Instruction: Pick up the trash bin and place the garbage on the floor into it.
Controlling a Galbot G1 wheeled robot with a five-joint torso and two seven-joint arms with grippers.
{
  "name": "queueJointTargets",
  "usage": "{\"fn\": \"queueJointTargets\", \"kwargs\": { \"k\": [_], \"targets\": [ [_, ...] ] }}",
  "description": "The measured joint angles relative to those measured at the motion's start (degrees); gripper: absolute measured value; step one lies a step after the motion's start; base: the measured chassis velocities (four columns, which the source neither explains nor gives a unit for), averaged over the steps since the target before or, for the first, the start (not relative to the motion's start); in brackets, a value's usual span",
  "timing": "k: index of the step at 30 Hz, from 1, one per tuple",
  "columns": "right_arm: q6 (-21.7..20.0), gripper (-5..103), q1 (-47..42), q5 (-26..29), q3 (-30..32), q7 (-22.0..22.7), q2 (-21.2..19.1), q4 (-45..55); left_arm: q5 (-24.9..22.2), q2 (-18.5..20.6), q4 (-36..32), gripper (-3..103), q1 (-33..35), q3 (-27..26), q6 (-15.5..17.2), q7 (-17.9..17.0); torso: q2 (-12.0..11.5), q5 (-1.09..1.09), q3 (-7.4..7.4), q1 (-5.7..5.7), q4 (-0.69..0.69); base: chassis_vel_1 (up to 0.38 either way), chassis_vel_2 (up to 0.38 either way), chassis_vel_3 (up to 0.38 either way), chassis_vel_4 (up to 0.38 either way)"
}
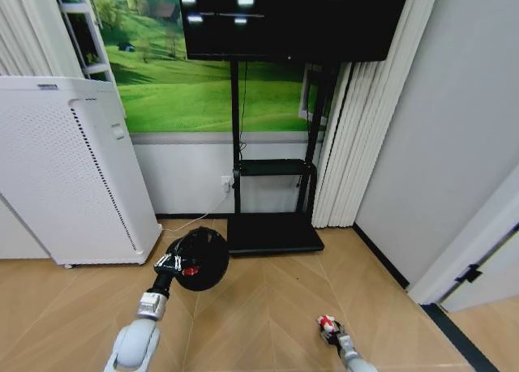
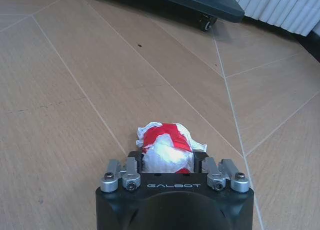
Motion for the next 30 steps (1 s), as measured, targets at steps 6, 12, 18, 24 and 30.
{"fn": "queueJointTargets", "kwargs": {
  "k": [6,12,18,24,30],
  "targets": [
    [0.03,35,-0.26,-0.17,0.35,-0.11,-0.17,0.36,0.00,-0.02,0.42,7,-0.29,0.27,-0.10,-0.03,0.00,0.00,0.01,0.02,-0.01,0.000,0.000,0.000,0.000],
    [0.04,25,-0.52,-0.14,0.56,-0.47,-0.49,0.60,-0.02,-0.02,0.46,7,-0.64,0.72,-0.10,-0.03,0.00,-0.02,0.01,0.02,-0.01,0.000,0.000,0.000,0.000],
    [-1.01,25,-3.35,2.11,1.25,-0.07,-3.11,8.20,-0.06,0.07,0.44,7,-0.81,1.09,-0.11,0.00,-0.02,-0.01,0.01,0.02,0.01,0.000,0.000,0.000,0.000],
    [-2.06,25,-6.12,5.01,2.21,0.56,-5.55,15.44,-0.06,0.06,0.41,7,-1.16,1.59,-0.11,0.00,-0.02,0.01,0.01,0.02,-0.03,0.000,0.000,0.000,0.000],
    [-2.64,25,-16.66,11.47,6.93,-0.01,-11.04,39.00,0.46,-0.80,0.34,7,-2.14,3.51,0.01,0.17,-0.02,-0.01,0.00,0.01,-0.03,0.000,0.000,0.000,0.000]
  ]
}}
